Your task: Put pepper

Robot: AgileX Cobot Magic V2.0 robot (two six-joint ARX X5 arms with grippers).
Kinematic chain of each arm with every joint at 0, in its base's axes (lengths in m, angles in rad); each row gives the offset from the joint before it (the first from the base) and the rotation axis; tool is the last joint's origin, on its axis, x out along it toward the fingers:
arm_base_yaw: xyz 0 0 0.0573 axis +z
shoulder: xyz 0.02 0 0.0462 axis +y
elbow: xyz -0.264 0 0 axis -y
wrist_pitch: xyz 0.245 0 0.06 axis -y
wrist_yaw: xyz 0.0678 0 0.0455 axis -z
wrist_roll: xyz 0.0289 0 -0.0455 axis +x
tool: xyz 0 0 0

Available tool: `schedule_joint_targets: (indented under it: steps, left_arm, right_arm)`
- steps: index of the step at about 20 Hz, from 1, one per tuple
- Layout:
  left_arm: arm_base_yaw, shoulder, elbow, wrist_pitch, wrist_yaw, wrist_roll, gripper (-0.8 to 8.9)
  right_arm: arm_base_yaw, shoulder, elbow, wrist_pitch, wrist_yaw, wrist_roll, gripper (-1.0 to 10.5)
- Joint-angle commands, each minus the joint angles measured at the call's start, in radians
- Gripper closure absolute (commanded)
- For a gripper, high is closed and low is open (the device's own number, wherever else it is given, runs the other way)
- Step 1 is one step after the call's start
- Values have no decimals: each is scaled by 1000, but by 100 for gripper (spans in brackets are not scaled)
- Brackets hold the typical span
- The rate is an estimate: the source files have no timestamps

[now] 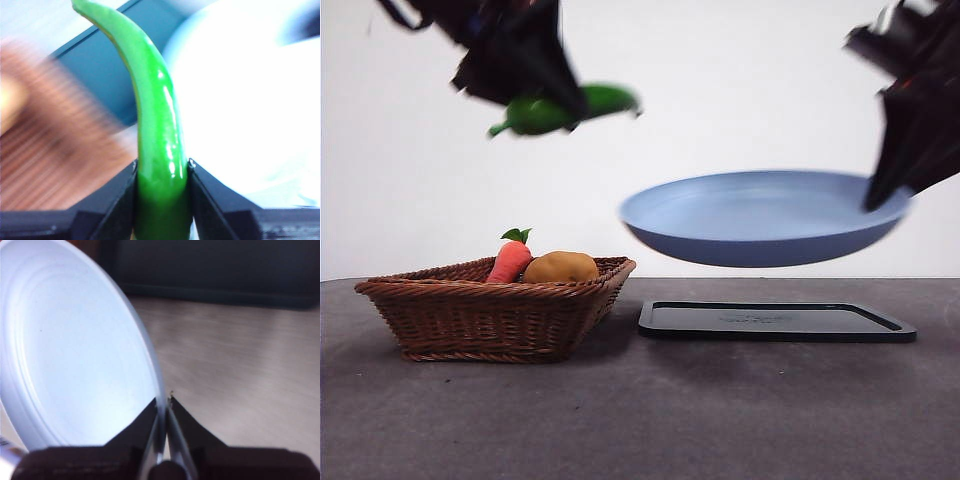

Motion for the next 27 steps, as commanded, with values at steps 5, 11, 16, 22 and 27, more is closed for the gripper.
schedule_joint_targets:
  steps: [5,11,16,22,27]
  left_arm:
    - [-209,94,17,86,-146,-13,677]
    - [-234,241,17,122,-259,-11,677]
    - [-238,277,17,132,-261,-11,658]
    - [-242,267,17,101,-259,-14,563]
    - [-241,192,24,88,-260,-14,563]
  right_arm:
    - [77,97,21,121,-57,152,941]
    - [83,97,21,109,-57,156,941]
    - [82,97,21,105,-57,155,941]
    - [82,97,21,95,-54,152,941]
    - [82,97,21,95,-50,161,941]
